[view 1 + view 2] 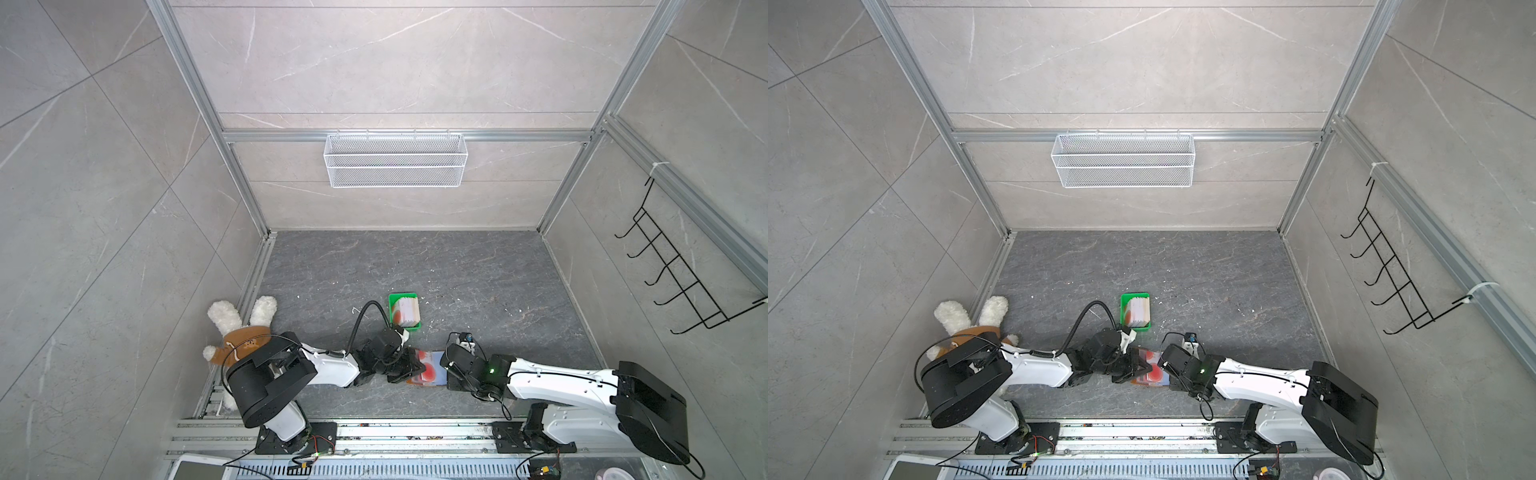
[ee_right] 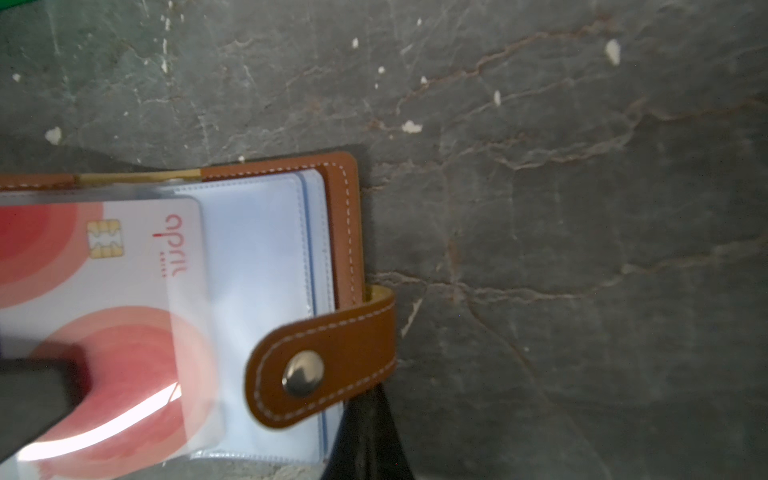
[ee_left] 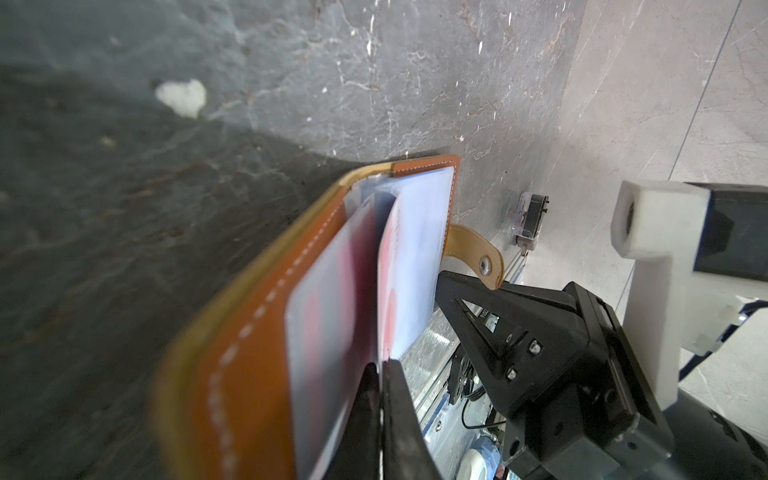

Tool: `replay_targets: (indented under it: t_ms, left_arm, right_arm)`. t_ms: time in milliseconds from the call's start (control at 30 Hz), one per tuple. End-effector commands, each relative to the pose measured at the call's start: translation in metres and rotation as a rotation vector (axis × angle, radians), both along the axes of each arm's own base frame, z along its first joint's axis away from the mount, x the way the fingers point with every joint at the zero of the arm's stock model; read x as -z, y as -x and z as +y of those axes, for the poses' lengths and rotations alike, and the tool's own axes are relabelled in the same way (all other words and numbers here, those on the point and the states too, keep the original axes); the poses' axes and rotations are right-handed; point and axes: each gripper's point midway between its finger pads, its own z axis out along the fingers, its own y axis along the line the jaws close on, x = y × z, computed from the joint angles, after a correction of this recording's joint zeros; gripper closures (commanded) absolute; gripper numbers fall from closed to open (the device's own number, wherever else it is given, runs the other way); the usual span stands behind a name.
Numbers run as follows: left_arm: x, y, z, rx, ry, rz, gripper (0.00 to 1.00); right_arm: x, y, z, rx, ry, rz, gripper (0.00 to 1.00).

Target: Put the credit cards into the card holder

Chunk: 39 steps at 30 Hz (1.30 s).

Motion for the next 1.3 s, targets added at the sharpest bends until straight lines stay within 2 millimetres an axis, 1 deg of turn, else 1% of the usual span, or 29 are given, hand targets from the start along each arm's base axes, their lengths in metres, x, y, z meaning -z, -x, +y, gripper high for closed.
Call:
replay_targets:
  t_ms: [0, 133, 267, 633, 767, 1000, 1100, 1267]
  left_arm:
    - [0.009, 0.002, 0.003, 0.016, -0.060, 0.018, 0.91]
    - [0.013, 0.003, 0.005, 0.019, -0.090, 0.031, 0.84]
    - [0.014, 0.003, 0.007, 0.018, -0.105, 0.037, 0.80]
    - [0.019, 0.003, 0.022, 0.004, -0.217, 0.046, 0.79]
    - [0.020, 0.003, 0.024, 0.001, -0.237, 0.047, 0.73]
    - [0.018, 0.001, 0.021, 0.002, -0.231, 0.043, 0.75]
    - [0.018, 0.001, 0.019, 0.006, -0.231, 0.045, 0.72]
    - [0.019, -0.001, 0.018, 0.008, -0.244, 0.046, 0.74]
  right_arm:
    - [0.013, 0.007, -0.010, 0.000, 0.055, 0.036, 0.97]
    - [0.014, 0.008, -0.010, 0.002, 0.054, 0.038, 0.97]
    - [0.014, 0.008, -0.010, 0.003, 0.052, 0.039, 0.98]
    - [0.016, 0.009, -0.010, 0.004, 0.051, 0.040, 0.99]
    - [0.016, 0.009, -0.010, 0.002, 0.049, 0.041, 0.99]
    - [0.016, 0.009, -0.008, -0.001, 0.041, 0.042, 0.99]
    - [0.016, 0.009, -0.008, -0.001, 0.041, 0.040, 0.99]
    - [0.015, 0.009, -0.008, -0.001, 0.039, 0.040, 0.99]
